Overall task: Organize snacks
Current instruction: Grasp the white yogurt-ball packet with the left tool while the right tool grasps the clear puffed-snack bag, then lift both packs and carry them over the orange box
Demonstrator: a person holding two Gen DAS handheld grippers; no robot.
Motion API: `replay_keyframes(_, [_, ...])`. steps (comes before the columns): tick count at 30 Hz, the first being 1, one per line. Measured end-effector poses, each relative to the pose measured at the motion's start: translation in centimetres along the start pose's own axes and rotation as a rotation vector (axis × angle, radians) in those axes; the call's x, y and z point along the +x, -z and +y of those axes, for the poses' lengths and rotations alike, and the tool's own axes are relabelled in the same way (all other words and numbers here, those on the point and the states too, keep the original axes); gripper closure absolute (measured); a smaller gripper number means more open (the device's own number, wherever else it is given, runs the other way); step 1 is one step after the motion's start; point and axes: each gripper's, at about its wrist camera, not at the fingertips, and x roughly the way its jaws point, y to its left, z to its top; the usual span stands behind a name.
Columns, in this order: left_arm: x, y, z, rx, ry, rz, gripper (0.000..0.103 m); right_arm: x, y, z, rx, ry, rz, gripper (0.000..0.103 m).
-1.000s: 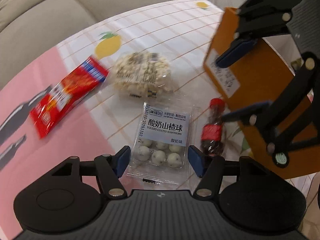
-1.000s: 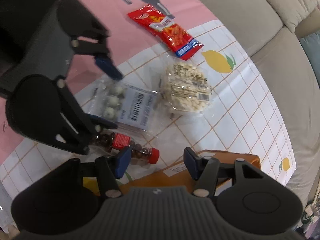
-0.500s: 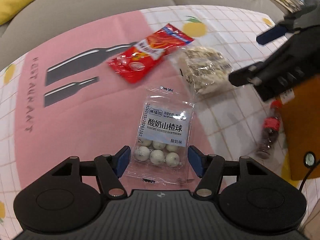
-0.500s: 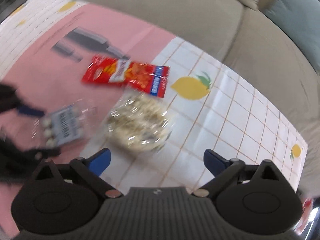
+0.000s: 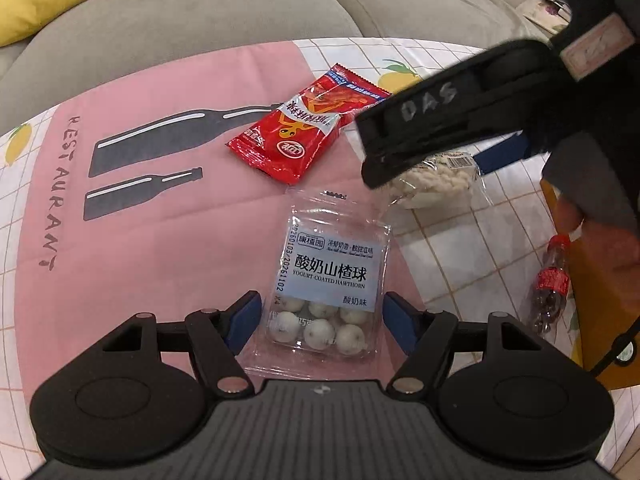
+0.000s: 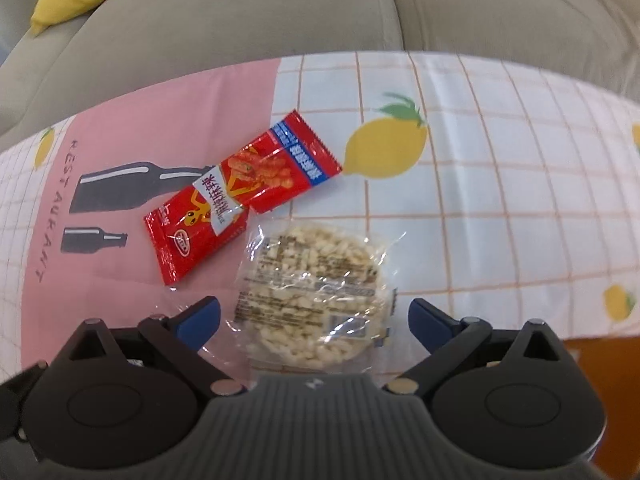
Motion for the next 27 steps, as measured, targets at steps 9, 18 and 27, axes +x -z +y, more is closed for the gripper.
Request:
replay_keyframes(9, [-0.5,1.4,0.9,-0.062,-0.035,0.003,0.030,0.2,2.3,0.7,-0.046,0.028,-0.018,0.022])
replay_keyframes(18, [-1.8,3.4,1.6,-0.173,-0.084,0.045,0.031,-1.2,5.2,1.4,-0.116,0.030,-0.027,0.025])
replay_keyframes(27, [-4.5,8.3,0.6,-0.261,-0.081,0.102,0.031,-6.5,9.9,3.4,-0.226,0.001,-0.186,0.027])
